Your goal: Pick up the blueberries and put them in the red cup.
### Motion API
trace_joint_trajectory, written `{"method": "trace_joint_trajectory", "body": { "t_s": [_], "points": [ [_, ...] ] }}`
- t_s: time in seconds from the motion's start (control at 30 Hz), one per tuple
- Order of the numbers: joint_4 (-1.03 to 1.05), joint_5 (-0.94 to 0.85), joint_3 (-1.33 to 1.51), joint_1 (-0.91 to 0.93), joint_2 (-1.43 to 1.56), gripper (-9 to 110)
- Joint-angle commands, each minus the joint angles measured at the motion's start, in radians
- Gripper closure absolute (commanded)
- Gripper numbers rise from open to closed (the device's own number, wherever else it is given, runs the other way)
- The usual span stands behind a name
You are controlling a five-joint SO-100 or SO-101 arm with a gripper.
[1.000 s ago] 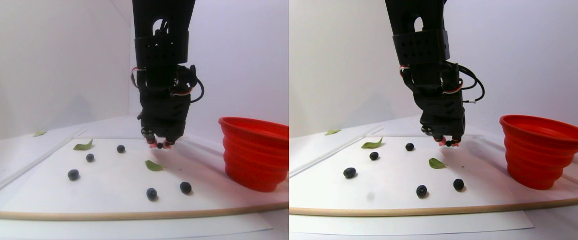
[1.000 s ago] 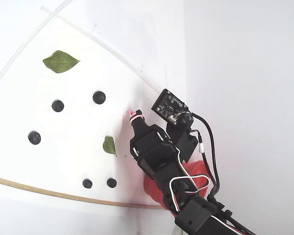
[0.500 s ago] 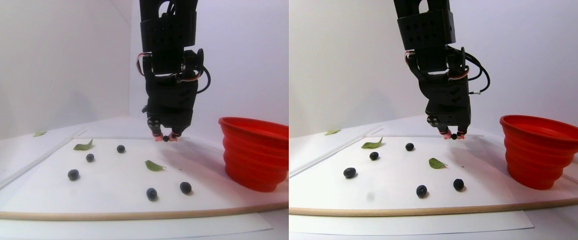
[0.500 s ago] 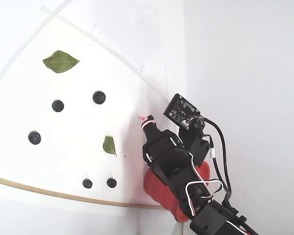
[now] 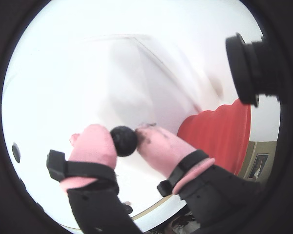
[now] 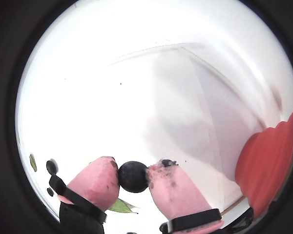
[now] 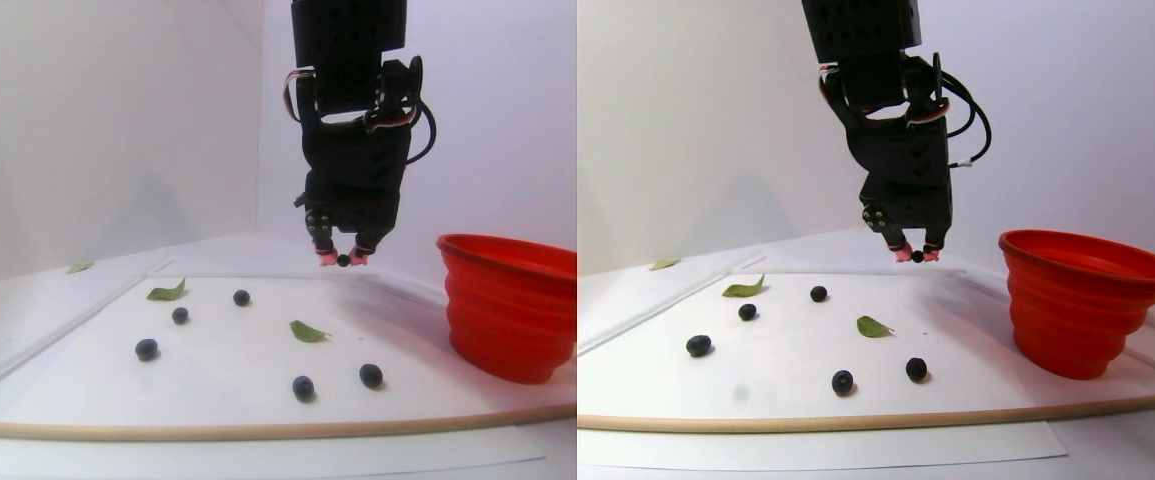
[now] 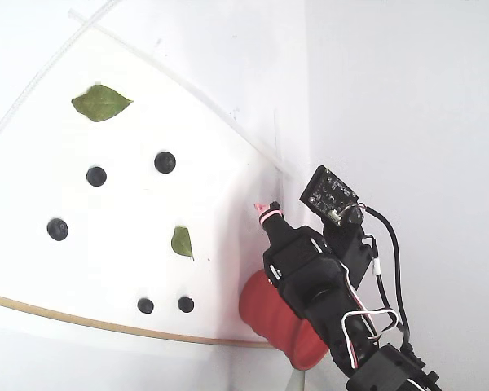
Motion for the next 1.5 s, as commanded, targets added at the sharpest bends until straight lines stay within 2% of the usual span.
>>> {"method": "trace_joint_trajectory", "body": {
  "t_s": [0.0,1.47],
  "points": [
    [0.005,-0.014,0.005,0.035,0.164,91],
    [0.287,-0.072,0.123,0.213,0.508,91]
  ]
}}
